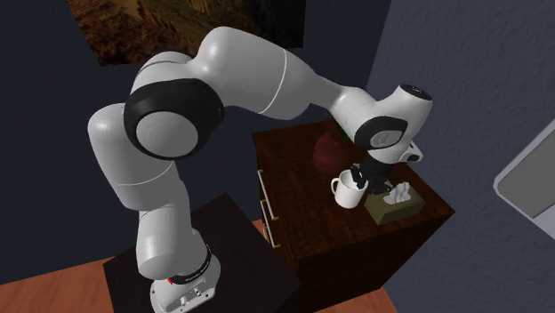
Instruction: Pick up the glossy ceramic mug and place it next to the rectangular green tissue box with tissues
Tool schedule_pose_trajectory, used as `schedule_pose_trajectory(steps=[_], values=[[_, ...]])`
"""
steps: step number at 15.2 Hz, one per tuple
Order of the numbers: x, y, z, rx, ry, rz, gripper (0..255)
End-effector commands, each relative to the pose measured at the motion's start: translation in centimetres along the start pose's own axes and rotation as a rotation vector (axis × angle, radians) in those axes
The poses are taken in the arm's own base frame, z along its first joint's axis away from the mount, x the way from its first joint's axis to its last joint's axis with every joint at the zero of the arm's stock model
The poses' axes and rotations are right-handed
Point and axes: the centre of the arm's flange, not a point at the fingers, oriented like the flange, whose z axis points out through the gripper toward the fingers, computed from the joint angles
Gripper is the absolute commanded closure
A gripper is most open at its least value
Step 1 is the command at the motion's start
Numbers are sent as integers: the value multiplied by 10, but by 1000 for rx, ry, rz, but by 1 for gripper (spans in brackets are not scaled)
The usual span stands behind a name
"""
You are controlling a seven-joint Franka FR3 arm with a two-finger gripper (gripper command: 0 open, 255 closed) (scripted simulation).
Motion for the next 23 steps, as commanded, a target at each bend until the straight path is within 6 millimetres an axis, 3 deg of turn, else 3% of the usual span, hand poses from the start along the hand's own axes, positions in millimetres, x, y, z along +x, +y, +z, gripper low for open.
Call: schedule_pose_trajectory(steps=[1, 23], values=[[1, 1, 10, 0, 1, 0, 255], [5, 7, 120, 0, 1, 0, 255]])
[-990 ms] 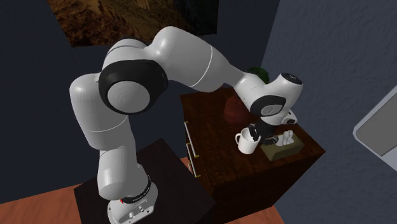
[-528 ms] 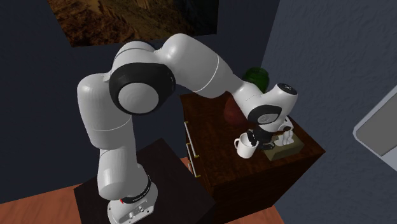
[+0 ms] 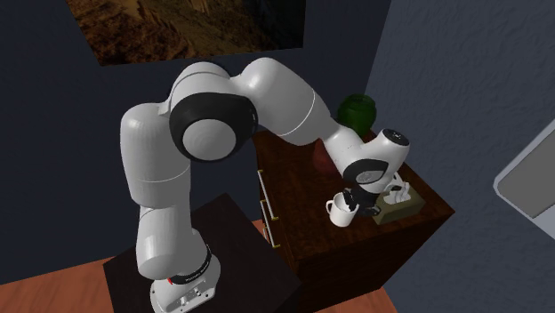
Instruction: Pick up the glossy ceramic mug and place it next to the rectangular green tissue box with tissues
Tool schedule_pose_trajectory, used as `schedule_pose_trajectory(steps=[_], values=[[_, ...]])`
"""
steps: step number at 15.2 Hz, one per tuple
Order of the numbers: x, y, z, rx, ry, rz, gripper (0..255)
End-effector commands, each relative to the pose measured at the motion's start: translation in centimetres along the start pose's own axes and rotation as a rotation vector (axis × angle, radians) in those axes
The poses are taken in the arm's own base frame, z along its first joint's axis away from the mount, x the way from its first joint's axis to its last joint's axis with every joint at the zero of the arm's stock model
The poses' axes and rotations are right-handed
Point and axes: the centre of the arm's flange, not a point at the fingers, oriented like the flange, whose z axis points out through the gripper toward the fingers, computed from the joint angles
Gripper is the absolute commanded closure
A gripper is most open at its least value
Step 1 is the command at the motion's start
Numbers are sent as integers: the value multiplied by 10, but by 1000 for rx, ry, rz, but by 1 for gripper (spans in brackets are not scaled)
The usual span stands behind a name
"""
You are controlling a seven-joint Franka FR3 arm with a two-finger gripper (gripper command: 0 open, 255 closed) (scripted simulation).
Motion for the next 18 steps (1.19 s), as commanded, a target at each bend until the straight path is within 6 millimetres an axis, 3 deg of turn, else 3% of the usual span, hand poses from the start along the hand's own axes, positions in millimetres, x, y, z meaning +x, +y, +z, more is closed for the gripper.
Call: schedule_pose_trajectory(steps=[1, 7, 8, 13, 17, 18], values=[[0, 0, 2, 0, 1, 0, 255], [0, 0, 2, 0, 1, 0, 255], [0, 0, 2, 0, 1, 0, 0], [0, 0, 2, 0, 1, 0, 0], [0, -1, -48, 0, 1, 0, 0], [0, -1, -48, 0, 1, 0, 0]])
